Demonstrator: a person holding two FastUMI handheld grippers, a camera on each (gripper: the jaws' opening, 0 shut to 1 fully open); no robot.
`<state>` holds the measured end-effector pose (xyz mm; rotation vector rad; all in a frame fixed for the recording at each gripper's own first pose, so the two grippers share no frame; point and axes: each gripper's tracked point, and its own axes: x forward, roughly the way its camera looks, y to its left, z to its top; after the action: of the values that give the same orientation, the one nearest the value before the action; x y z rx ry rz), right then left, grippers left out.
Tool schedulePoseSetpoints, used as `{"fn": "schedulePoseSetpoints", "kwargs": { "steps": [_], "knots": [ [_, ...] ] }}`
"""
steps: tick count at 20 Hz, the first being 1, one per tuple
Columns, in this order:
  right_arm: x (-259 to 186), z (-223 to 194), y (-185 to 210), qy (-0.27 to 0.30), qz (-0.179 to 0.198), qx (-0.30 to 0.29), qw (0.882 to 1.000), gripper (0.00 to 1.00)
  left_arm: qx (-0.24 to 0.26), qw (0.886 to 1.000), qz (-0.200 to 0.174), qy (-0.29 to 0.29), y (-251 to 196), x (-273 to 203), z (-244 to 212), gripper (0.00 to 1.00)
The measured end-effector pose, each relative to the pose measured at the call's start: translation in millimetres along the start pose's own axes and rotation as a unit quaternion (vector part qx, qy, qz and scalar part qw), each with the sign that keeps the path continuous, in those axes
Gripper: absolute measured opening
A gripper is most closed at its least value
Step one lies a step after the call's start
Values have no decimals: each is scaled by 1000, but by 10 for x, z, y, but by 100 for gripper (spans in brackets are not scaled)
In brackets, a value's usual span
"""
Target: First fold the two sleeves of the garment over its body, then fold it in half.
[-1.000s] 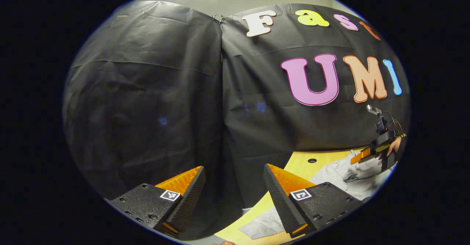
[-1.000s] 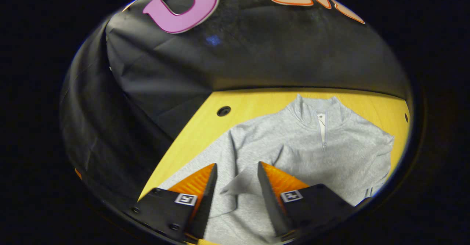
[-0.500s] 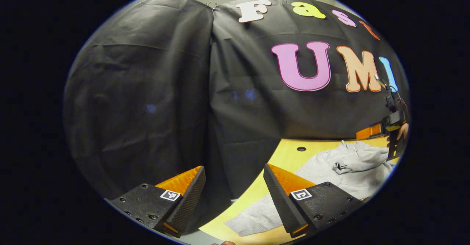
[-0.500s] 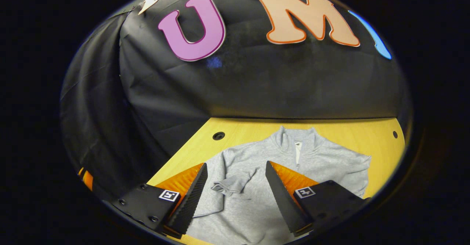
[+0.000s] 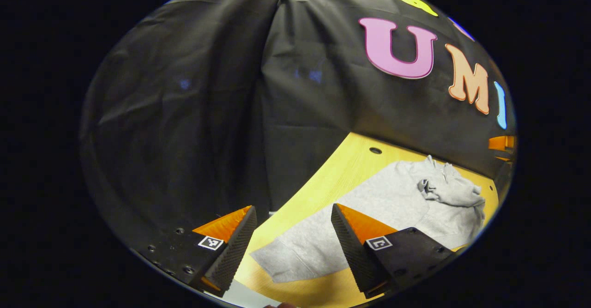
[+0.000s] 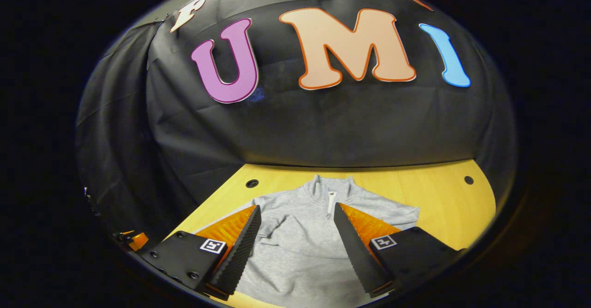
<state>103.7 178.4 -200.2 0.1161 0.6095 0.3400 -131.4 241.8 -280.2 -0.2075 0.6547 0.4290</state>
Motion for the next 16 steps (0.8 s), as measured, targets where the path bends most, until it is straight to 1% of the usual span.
{"fn": "schedulePoseSetpoints", "kwargs": {
  "steps": [1, 2, 3, 7, 10, 11, 14, 16],
  "knots": [
    [-50, 24, -83, -3, -8, 3, 1000, 98, -3, 1000, 5, 11, 56, 34, -102, 96],
    [-92, 22, -179, -7, -17, 8, 1000, 94, -5, 1000, 9, 21, 82, 73, -180, 95],
    [-146, 44, -261, -10, -26, 12, 1000, 98, -6, 999, 12, 31, 84, 106, -273, 95],
    [-286, 53, -507, -16, -48, 23, 998, 98, 0, 998, 27, 63, 145, 174, -538, 96],
    [-355, 13, -674, -20, -66, 21, 997, 98, -6, 996, 34, 86, 156, 173, -682, 96],
    [-367, 0, -708, -19, -68, 23, 997, 94, -8, 995, 37, 90, 182, 170, -722, 96],
    [-417, -36, -788, -18, -73, 31, 997, 94, -18, 991, 42, 122, 173, 150, -931, 96],
    [-432, -43, -802, -19, -74, 32, 997, 94, -2, 993, 41, 113, 178, 181, -918, 98]
  ]
}}
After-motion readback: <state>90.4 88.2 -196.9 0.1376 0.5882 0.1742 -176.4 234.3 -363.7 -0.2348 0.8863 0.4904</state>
